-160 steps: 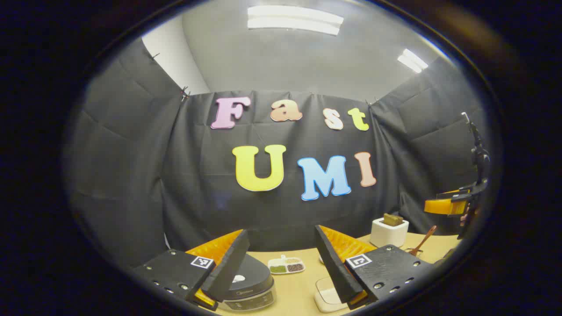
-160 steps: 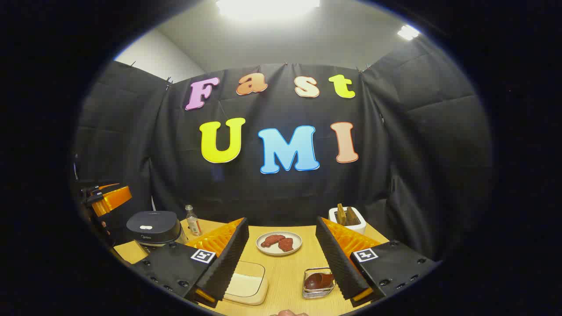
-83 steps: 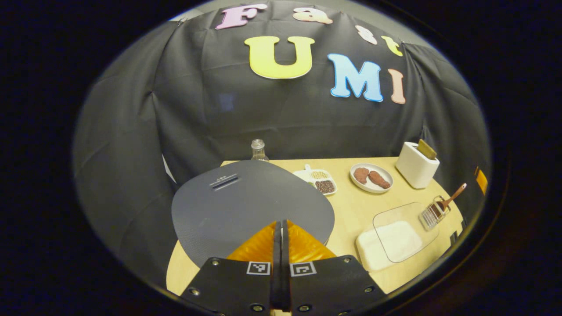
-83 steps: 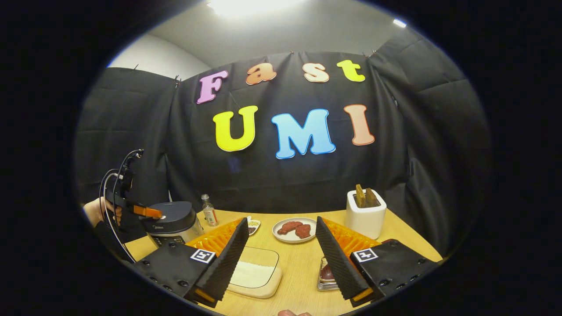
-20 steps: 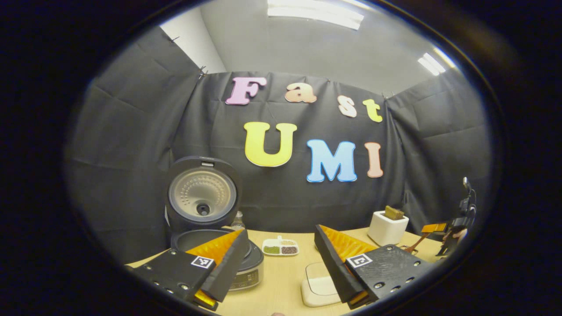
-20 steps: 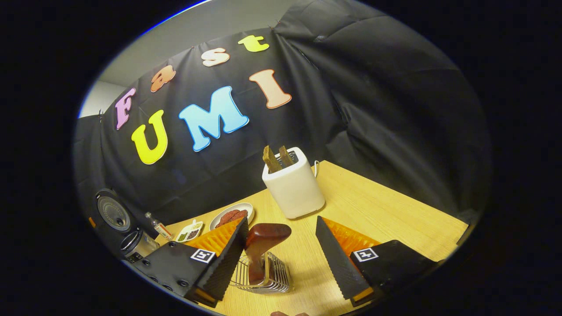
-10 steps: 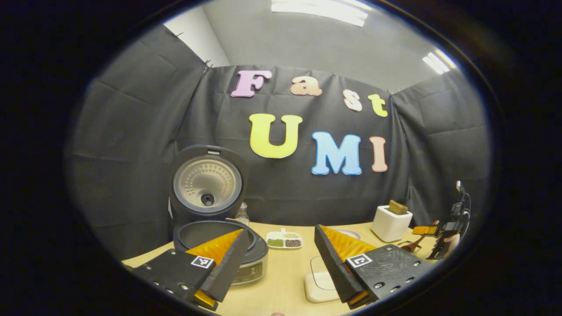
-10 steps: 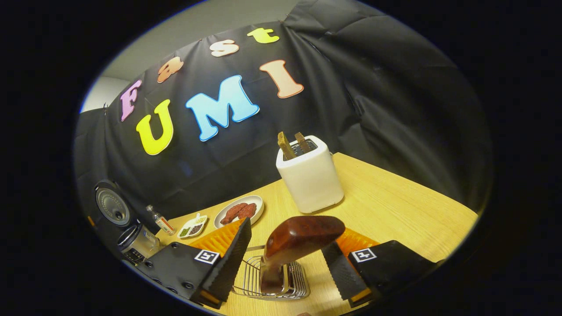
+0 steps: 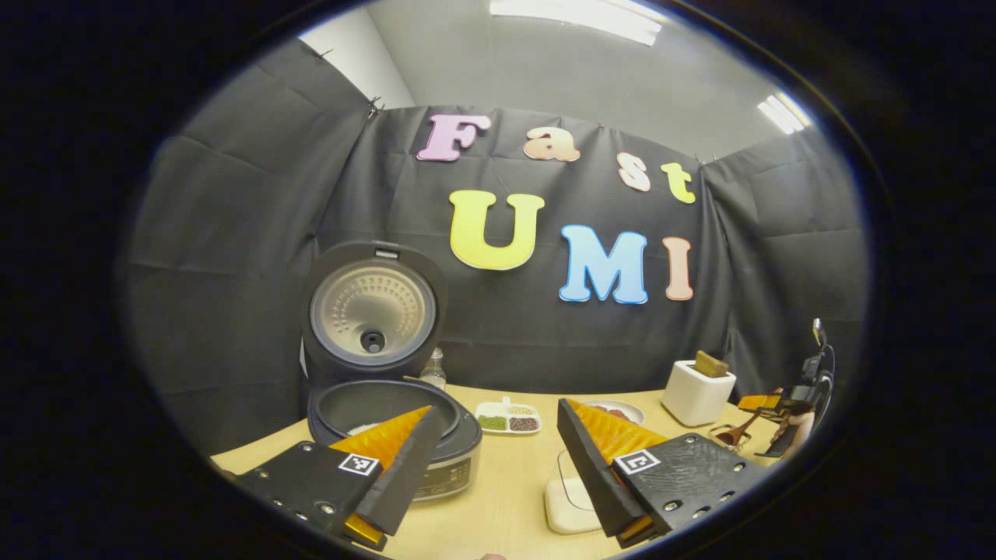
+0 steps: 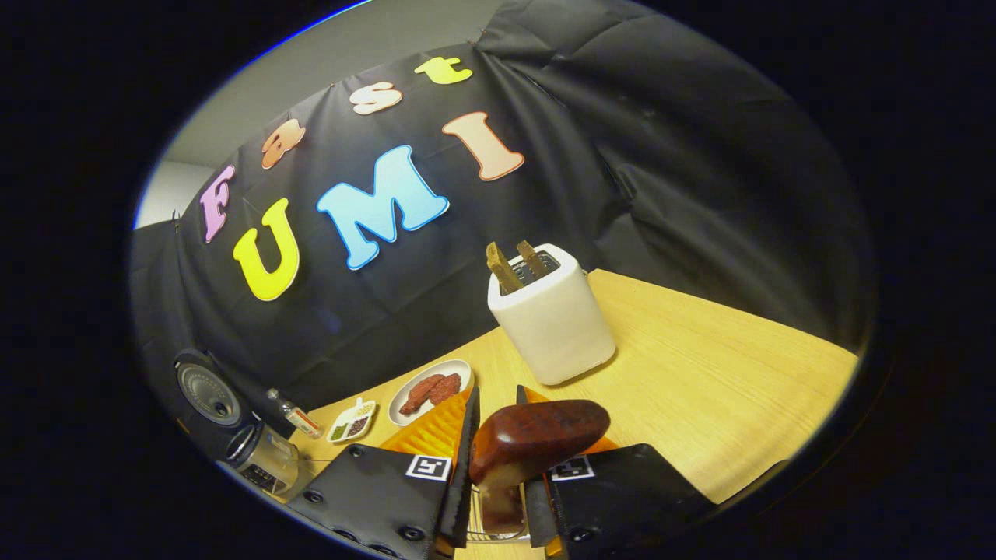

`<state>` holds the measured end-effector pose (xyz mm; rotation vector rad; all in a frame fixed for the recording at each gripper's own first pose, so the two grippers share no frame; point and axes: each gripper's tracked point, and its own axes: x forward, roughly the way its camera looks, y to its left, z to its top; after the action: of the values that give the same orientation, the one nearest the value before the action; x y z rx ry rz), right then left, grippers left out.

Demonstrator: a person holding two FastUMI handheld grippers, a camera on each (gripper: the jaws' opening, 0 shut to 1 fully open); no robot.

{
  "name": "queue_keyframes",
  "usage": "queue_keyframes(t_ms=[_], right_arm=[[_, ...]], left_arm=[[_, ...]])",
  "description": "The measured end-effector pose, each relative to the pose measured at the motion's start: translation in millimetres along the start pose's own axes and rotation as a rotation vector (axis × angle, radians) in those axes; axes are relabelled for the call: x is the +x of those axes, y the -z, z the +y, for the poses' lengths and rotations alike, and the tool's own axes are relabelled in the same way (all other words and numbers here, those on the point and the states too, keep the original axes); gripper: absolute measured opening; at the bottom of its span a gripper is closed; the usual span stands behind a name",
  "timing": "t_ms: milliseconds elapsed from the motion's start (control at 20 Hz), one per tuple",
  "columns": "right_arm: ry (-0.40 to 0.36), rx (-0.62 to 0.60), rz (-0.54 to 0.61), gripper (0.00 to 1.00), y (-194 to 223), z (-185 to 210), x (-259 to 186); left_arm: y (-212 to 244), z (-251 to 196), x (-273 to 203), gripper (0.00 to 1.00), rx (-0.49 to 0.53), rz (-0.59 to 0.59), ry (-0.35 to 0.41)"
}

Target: Close the left gripper, press the button to open the rice cooker; take a wooden spoon from the chopstick holder with the right hand, scoop a spoonful of rice and pour it into the rice cooker, then put the wooden spoon back into the chopstick holder.

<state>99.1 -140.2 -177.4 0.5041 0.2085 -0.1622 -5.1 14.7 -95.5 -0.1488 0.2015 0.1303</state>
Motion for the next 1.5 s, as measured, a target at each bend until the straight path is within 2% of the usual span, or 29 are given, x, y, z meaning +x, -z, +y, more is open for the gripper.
queue_keyframes(t_ms=[100,350,600,950,1150,1300,1500], right_arm=[[0.007,-0.018,0.002,0.26,0,5,4],[0.020,-0.084,-0.052,0.26,-20,24,0],[0.002,-0.149,-0.105,0.25,-45,59,-8],[-0.074,-0.212,-0.182,0.26,-73,129,-33],[-0.142,-0.244,-0.177,0.26,-62,170,-41],[-0.230,-0.245,-0.134,0.26,-42,206,-42],[-0.257,-0.335,-0.048,0.26,-1,221,-34]], left_arm=[[-4,8,-2,0.94,-0.021,-0.011,-0.005],[-4,23,-7,0.94,-0.044,-0.025,-0.023],[0,41,-10,0.93,-0.088,-0.042,-0.031],[6,56,-16,0.94,-0.108,-0.055,-0.020],[12,68,-24,0.93,-0.126,-0.055,-0.028],[19,75,-28,0.93,-0.150,-0.052,-0.034],[28,85,-34,0.92,-0.185,-0.044,-0.048]])
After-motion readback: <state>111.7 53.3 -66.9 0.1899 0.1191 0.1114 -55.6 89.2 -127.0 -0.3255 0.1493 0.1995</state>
